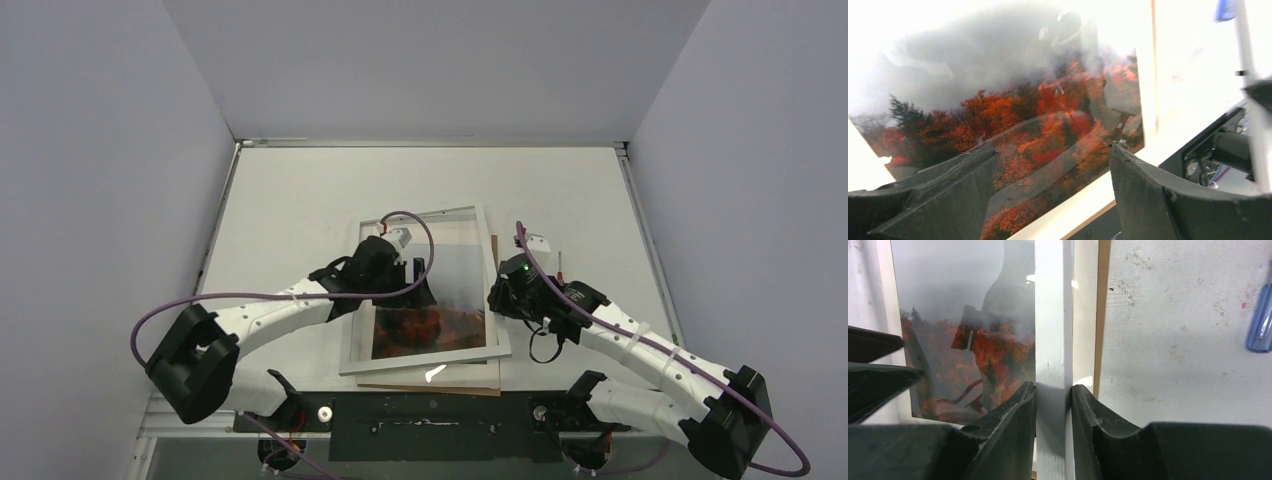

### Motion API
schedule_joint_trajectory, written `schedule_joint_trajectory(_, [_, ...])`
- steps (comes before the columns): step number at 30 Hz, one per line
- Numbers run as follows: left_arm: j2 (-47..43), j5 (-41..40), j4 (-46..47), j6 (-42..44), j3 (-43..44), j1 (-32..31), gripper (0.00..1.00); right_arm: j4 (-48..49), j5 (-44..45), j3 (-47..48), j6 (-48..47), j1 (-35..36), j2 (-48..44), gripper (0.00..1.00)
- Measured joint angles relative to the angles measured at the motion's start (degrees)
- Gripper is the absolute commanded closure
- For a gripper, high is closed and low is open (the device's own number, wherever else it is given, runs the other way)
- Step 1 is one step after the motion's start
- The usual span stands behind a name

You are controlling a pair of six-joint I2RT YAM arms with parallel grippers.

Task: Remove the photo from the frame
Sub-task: Remove the photo frame item from the photo frame.

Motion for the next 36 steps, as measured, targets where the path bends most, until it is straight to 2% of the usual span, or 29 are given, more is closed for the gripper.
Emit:
schedule_joint_trajectory(6, [-11.17,-4.81,-4.59,1.31,3.10,2.38,0.14,0.68,4.61,1.16,1.53,5.86,3.39,1.00])
schedule_joint_trajectory(14, [-27.10,-10.36,-14.80,0.85,1.33,12.04,0.10,7.96,12.96,4.42,8.92,17.25,16.74,1.00])
schedule_joint_trajectory(18, [-34.91,-11.45,-19.39,0.76,-1.05,14.16,0.09,11.23,16.63,7.72,12.57,20.96,24.30,1.00])
schedule_joint_trajectory(26, [-38.53,-11.91,-24.68,0.33,-6.40,14.97,0.08,17.77,18.95,12.72,16.37,24.02,36.17,1.00])
schedule_joint_trajectory(36, [-38.32,-10.23,-25.38,-1.73,-11.15,15.06,0.08,18.95,19.47,12.81,19.32,24.39,38.27,0.99])
